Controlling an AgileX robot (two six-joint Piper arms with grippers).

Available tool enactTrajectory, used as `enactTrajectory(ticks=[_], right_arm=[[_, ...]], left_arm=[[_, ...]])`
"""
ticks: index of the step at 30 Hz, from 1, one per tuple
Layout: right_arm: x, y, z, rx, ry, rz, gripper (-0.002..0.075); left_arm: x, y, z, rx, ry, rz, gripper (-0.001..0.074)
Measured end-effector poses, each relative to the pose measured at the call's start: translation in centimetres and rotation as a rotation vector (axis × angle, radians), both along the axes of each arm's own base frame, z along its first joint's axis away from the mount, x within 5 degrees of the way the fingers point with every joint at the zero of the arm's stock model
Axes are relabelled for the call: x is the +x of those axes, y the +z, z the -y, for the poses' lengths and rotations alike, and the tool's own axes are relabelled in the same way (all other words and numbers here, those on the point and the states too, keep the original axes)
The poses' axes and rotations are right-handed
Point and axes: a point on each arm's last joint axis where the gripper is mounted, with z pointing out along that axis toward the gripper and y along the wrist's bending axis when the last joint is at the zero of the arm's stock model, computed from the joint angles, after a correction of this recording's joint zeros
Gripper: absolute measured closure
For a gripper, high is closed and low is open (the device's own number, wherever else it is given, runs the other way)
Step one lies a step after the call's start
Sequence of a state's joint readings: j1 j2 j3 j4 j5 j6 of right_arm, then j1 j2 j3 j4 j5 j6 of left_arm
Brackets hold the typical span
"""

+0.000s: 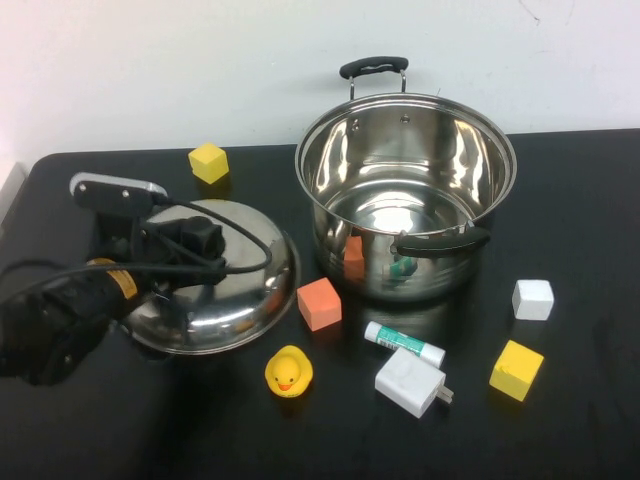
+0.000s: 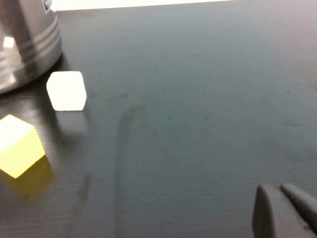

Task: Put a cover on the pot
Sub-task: Pick up the pot lid, then place the pot lid on the pot

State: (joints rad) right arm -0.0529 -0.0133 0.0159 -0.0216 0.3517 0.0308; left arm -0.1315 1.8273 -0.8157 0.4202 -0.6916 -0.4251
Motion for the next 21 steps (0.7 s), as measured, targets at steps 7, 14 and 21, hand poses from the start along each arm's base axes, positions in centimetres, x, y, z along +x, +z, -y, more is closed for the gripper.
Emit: enactTrajectory(ticks=[7,14,21], right_arm=[[0.0,0.0,0.0,0.000,0.000,0.000,0.0728],[0.0,0.0,0.0,0.000,0.000,0.000,0.0728],[0.0,0.0,0.0,0.000,0.000,0.000,0.0728]], left_arm=[[-2.0,5.8,-1.0,0.168,0.033,0.056,0.0400],[-4.2,12.6,-1.7,0.164,0.080,0.200,0.0400],[-3.6,17.6,1.8,0.010,-0.005,0.294,0.0400]])
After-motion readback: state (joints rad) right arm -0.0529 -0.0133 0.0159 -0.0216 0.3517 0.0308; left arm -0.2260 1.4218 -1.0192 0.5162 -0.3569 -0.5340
